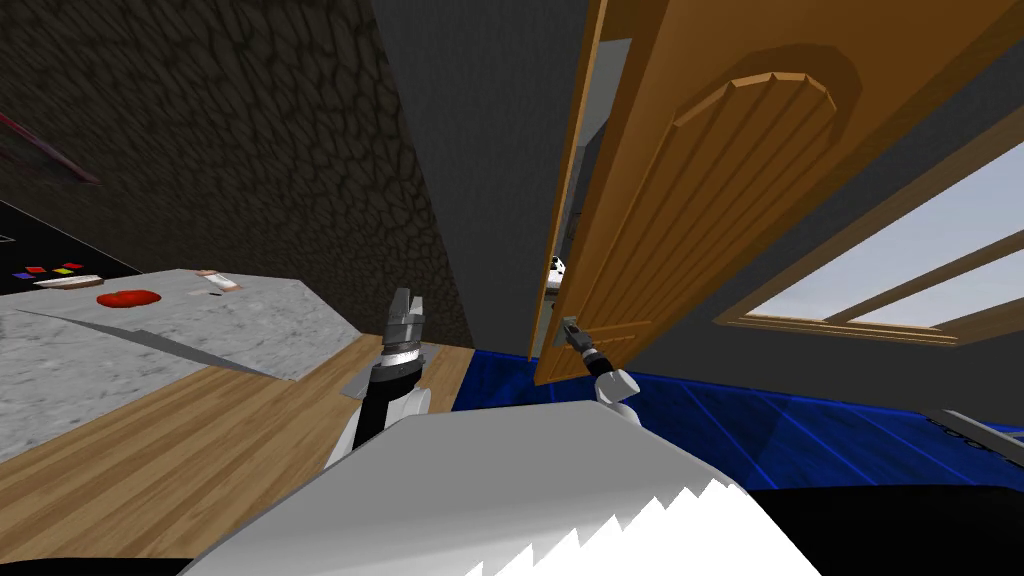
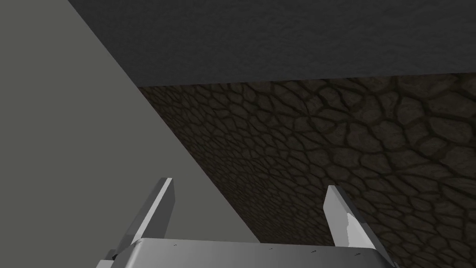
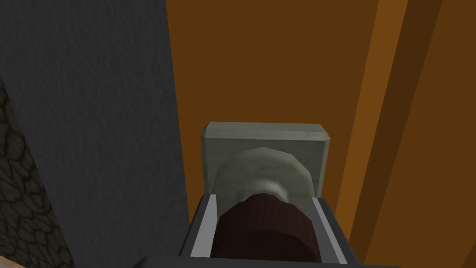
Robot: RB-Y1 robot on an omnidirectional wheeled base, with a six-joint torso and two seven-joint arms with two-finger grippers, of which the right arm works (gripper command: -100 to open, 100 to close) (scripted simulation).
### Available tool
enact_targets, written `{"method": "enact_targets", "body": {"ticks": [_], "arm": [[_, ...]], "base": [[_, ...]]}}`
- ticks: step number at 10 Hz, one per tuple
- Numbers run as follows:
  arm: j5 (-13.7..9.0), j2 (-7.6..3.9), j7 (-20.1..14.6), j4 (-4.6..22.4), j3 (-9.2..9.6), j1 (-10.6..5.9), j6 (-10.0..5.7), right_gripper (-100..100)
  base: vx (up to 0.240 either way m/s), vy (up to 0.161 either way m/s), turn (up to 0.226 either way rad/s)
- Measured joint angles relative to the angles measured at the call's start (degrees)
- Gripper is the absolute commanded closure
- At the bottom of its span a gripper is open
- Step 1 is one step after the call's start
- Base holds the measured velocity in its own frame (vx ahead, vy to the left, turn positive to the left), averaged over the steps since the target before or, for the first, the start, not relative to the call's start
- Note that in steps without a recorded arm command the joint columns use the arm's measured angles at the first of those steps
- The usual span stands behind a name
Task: Pull the door open
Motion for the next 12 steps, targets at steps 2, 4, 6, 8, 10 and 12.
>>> {"method": "enact_targets", "body": {"ticks": [2,4,6,8,10,12], "arm": [[-0.23,-0.91,-0.52,0.29,0.40,0.29,1.69,100],[-0.42,-1.76,-1.17,0.39,0.92,0.97,3.62,100],[-0.66,-2.75,-1.83,0.74,1.37,1.34,5.50,100],[-0.66,-3.09,-2.25,0.82,1.73,1.83,6.56,100],[-1.01,-4.01,-2.40,1.32,1.66,1.77,7.79,100],[-1.32,-4.86,-2.56,1.92,1.82,1.94,9.48,100]], "base": [[-0.205,-0.115,0.105],[-0.219,-0.109,0.084],[-0.223,-0.131,0.091],[-0.127,-0.055,0.066],[-0.211,-0.124,0.117],[-0.204,-0.123,0.109]]}}
